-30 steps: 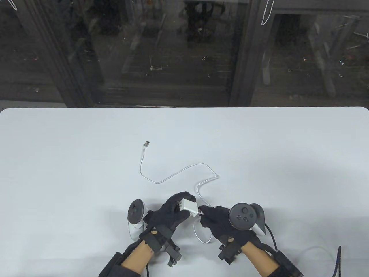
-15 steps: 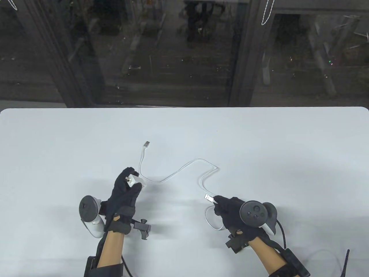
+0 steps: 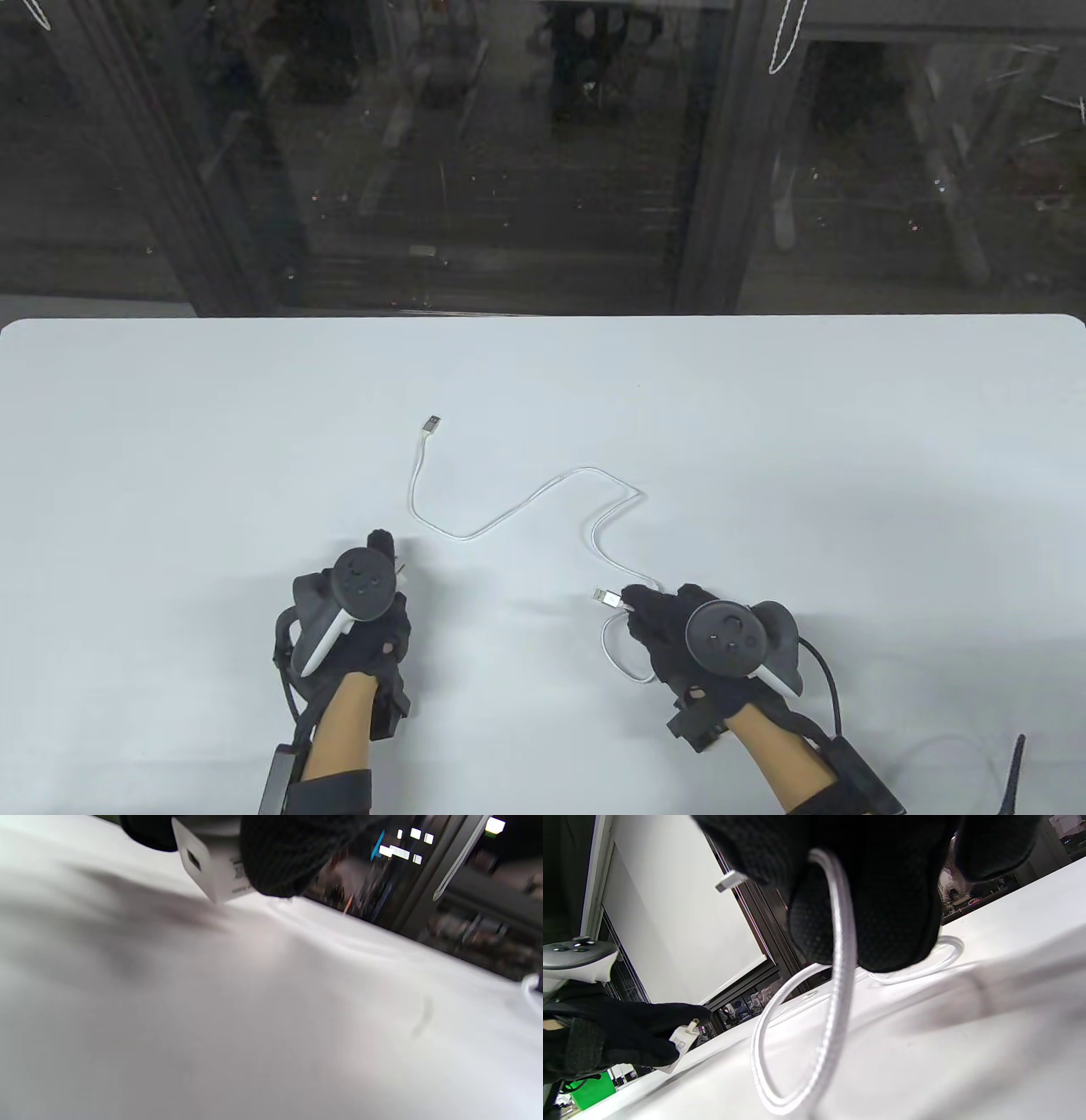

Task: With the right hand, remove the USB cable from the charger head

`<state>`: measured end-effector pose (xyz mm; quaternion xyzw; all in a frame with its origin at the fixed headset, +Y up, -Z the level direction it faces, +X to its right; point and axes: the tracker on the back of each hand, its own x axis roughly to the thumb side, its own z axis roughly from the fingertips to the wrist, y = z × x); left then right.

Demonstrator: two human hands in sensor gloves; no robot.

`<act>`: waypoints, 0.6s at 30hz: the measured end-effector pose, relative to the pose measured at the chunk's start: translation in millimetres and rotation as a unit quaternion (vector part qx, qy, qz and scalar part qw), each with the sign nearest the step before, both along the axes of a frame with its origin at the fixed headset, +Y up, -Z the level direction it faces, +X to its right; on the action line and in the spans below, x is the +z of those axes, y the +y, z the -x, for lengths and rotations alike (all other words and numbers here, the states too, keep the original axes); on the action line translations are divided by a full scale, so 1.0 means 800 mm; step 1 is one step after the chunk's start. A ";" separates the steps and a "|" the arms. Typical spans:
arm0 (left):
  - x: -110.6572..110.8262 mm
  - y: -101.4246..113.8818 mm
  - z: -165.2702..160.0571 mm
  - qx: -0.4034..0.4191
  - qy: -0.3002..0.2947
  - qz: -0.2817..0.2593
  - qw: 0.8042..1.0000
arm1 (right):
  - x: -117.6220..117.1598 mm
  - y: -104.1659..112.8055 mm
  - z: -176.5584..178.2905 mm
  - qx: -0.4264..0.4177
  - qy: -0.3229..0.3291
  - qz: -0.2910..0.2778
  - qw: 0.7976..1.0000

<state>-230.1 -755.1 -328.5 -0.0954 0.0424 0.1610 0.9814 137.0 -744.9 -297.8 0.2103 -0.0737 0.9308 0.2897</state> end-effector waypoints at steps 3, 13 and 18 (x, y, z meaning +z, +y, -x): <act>-0.001 -0.009 -0.005 -0.005 -0.008 0.011 1.000 | 0.000 -0.003 0.002 0.013 0.003 0.006 1.000; 0.015 0.025 -0.019 0.210 -0.061 -0.067 0.974 | -0.006 0.018 0.009 0.060 -0.009 -0.024 0.998; 0.023 0.031 -0.048 0.268 -0.150 -0.062 0.950 | -0.036 0.057 0.031 0.143 -0.023 -0.092 0.985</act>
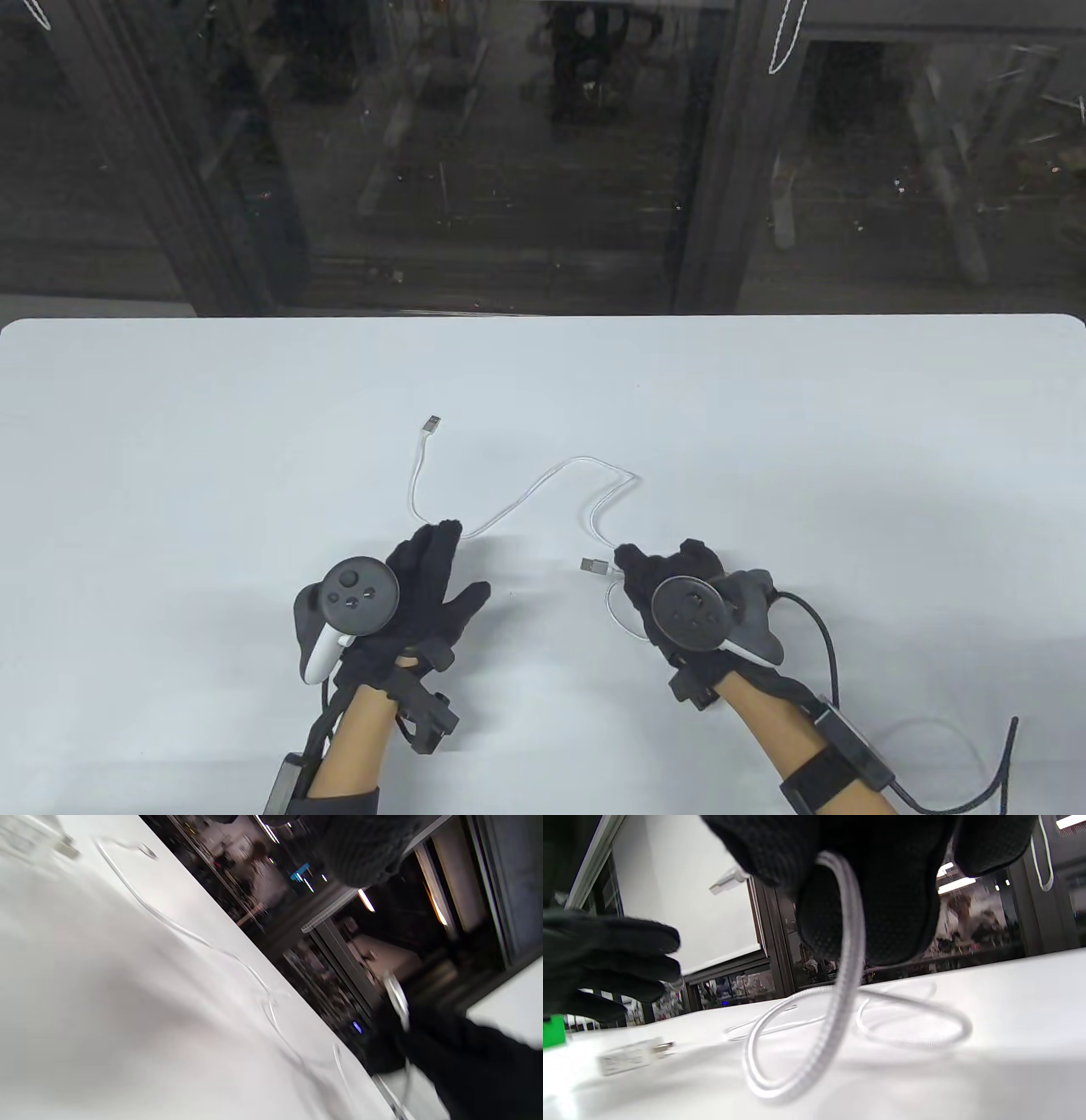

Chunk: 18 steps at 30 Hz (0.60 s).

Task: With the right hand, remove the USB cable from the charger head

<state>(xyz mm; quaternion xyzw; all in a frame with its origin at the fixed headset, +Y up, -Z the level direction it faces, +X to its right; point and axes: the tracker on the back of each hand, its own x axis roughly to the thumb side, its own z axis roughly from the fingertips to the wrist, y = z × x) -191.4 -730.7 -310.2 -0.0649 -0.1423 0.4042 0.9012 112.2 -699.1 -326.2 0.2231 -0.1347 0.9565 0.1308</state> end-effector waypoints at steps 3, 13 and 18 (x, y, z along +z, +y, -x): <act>0.000 -0.008 -0.015 -0.069 -0.029 0.005 0.997 | -0.029 0.016 0.011 0.059 -0.009 -0.016 0.998; -0.006 -0.022 -0.035 -0.101 -0.065 0.039 0.992 | -0.107 -0.027 0.026 0.141 -0.055 0.055 0.987; -0.004 -0.019 -0.039 -0.097 -0.067 0.032 0.992 | -0.117 -0.062 0.026 0.164 -0.084 0.132 0.974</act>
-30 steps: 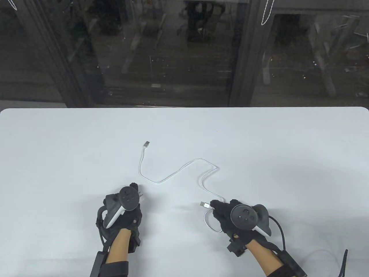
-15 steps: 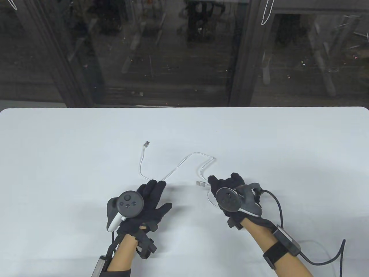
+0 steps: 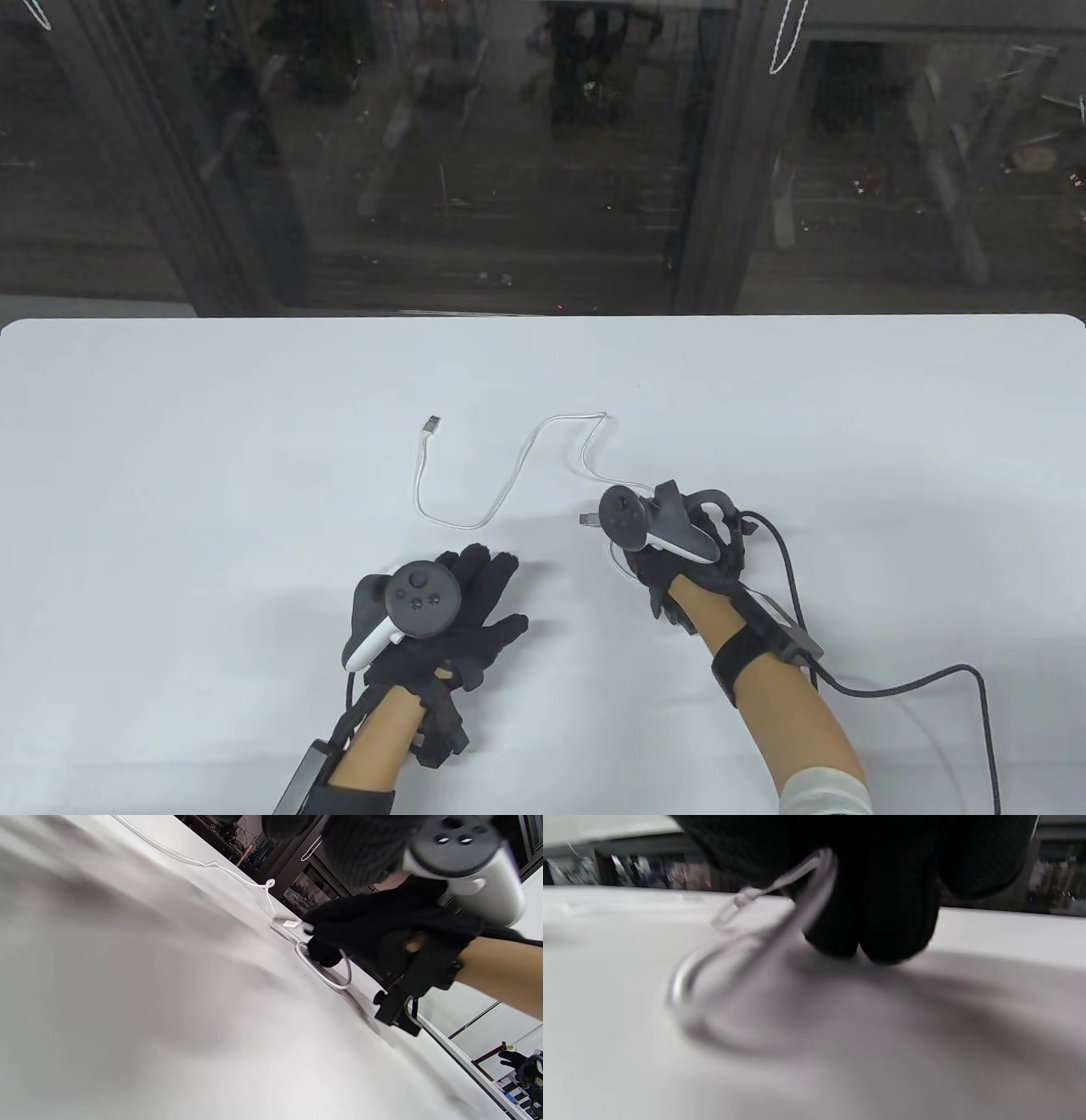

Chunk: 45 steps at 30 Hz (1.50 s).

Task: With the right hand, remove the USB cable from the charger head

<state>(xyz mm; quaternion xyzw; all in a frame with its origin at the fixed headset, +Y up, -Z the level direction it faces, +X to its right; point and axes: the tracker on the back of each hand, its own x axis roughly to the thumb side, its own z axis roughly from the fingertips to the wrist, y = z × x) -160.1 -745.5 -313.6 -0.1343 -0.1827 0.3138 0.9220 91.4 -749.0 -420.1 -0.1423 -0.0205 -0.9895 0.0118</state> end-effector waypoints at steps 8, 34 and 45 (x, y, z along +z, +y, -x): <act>0.001 -0.002 -0.003 -0.003 -0.006 -0.004 1.000 | 0.011 0.022 -0.008 -0.049 -0.019 0.049 0.997; 0.027 -0.001 -0.017 0.000 -0.040 -0.050 0.998 | 0.168 0.000 -0.056 -0.244 0.131 0.128 0.952; 0.022 -0.010 -0.023 -0.046 -0.055 -0.025 0.997 | 0.171 -0.002 -0.052 -0.237 0.147 0.145 0.949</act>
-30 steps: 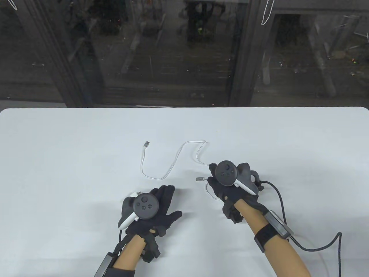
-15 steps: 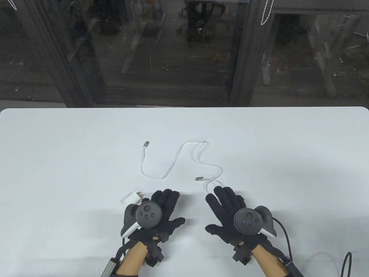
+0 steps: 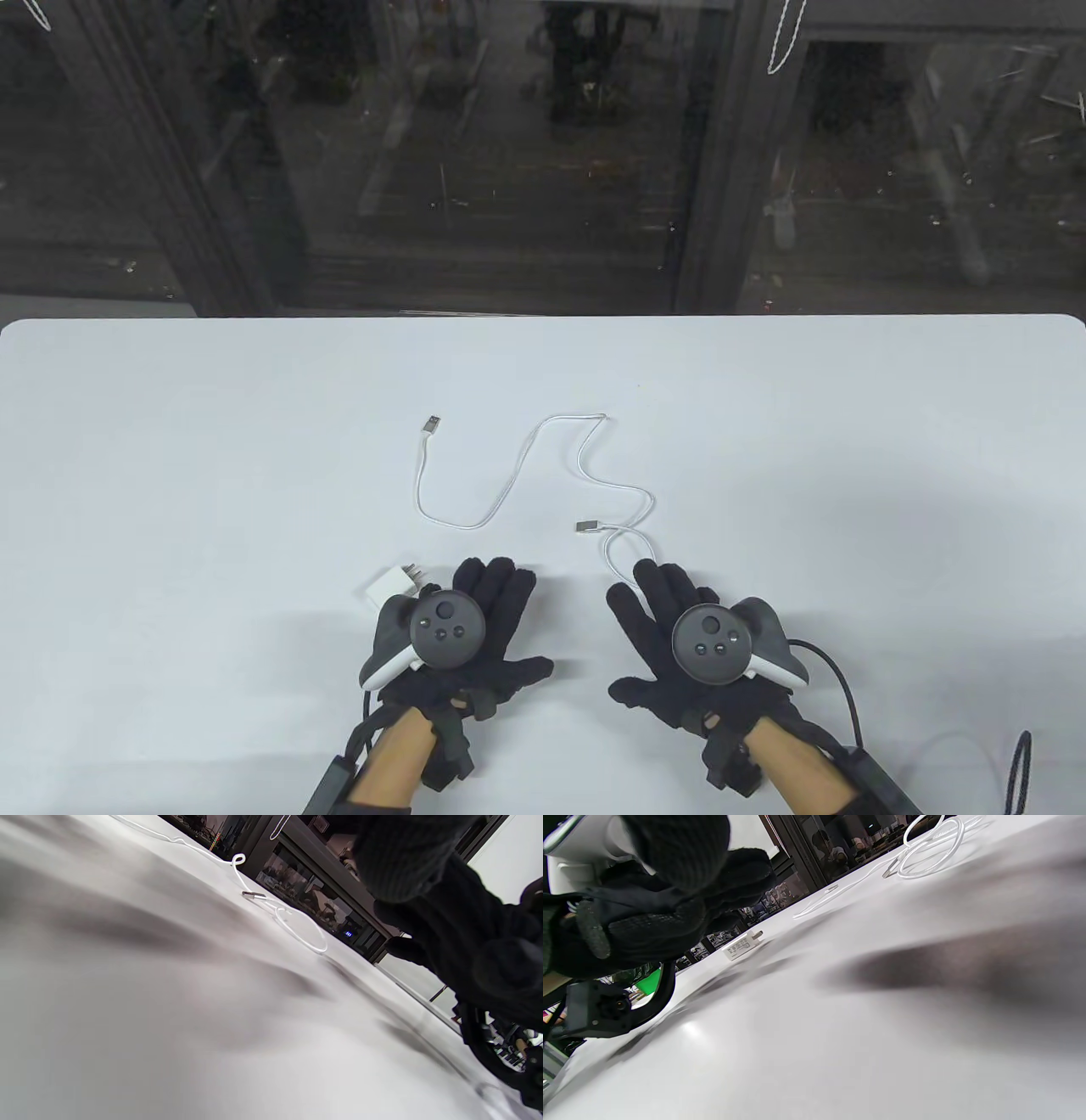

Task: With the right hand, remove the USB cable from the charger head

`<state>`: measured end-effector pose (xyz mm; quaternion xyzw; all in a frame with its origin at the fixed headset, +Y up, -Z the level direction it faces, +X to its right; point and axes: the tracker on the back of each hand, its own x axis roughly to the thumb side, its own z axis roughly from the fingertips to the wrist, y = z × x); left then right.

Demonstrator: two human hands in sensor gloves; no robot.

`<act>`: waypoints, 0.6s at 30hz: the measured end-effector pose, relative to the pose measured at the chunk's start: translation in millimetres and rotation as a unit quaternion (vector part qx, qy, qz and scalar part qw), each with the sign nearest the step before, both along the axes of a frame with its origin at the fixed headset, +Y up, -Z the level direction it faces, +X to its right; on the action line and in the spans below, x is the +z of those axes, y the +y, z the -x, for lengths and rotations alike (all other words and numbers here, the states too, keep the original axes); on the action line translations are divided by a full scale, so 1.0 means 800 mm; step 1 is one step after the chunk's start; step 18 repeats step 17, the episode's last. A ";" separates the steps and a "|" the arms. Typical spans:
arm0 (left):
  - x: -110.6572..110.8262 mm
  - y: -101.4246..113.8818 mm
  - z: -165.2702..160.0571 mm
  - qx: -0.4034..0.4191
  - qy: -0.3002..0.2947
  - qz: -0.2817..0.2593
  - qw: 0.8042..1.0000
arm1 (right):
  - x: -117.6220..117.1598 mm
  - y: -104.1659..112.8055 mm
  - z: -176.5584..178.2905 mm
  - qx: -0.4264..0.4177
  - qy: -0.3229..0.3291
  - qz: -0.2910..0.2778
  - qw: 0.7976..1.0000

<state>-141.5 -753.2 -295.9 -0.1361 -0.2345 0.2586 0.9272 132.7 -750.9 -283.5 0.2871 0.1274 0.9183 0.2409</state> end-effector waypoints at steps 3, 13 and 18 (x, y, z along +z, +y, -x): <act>0.000 0.000 0.002 -0.007 0.002 0.004 1.000 | 0.000 0.000 0.000 -0.002 0.003 -0.002 1.000; 0.003 0.002 0.000 -0.027 0.001 0.018 0.999 | -0.002 -0.002 -0.004 -0.011 -0.011 -0.012 1.000; 0.003 0.003 0.000 -0.023 0.003 0.018 1.000 | -0.001 -0.002 -0.004 -0.009 -0.010 -0.018 1.000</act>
